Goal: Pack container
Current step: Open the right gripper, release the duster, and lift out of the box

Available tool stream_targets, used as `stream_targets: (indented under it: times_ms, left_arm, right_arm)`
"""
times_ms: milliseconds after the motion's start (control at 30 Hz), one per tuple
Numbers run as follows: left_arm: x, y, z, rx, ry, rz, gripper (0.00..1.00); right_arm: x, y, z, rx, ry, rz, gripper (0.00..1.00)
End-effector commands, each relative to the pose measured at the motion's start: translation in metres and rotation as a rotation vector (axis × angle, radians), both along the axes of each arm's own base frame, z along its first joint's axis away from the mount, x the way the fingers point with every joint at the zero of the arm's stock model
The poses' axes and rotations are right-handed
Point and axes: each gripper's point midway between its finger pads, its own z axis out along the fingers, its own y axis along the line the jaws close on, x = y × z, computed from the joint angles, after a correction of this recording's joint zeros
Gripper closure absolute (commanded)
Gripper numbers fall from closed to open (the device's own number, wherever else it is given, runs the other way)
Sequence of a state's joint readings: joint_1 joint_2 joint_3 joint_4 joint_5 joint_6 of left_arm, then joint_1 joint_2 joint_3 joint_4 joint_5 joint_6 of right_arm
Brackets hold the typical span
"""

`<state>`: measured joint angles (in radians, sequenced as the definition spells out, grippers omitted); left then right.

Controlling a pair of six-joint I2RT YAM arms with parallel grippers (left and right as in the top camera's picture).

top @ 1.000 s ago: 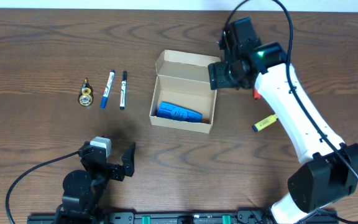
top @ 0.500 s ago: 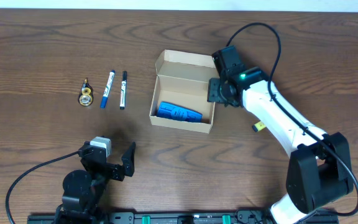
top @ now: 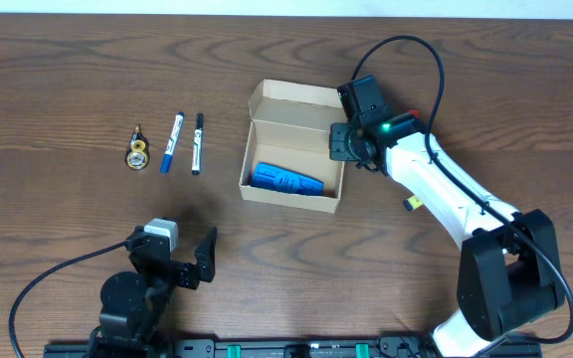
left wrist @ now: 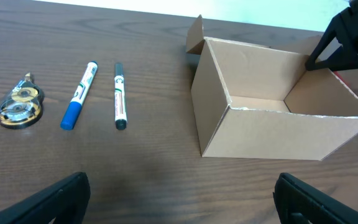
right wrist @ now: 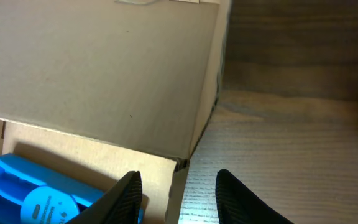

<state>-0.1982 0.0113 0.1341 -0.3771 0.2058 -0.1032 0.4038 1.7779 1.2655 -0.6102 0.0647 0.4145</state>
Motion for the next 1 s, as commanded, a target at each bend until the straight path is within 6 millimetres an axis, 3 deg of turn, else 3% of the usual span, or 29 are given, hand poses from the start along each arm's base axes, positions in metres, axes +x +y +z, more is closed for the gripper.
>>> stream_targets:
  times_ms: [0, 133, 400, 967]
  left_arm:
    - [0.000, -0.001, -0.009, 0.015, 0.010, -0.012, 0.05]
    - [0.000, -0.001, -0.009, 0.014, 0.010, -0.012, 0.05]
    - [0.000, -0.001, -0.009, 0.015, 0.010, -0.012, 0.05]
    - [0.000, -0.001, -0.009, 0.014, 0.010, -0.012, 0.05]
  right_arm:
    - [-0.003, 0.001, -0.015, -0.035, 0.026, 0.032, 0.59]
    - [-0.004, 0.002, -0.023, -0.036, 0.045, 0.035, 0.63]
    - [0.003, 0.004, -0.020, -0.040, 0.012, 0.069, 0.74]
    - [0.011, 0.006, -0.017, -0.117, -0.043, 0.238, 0.82]
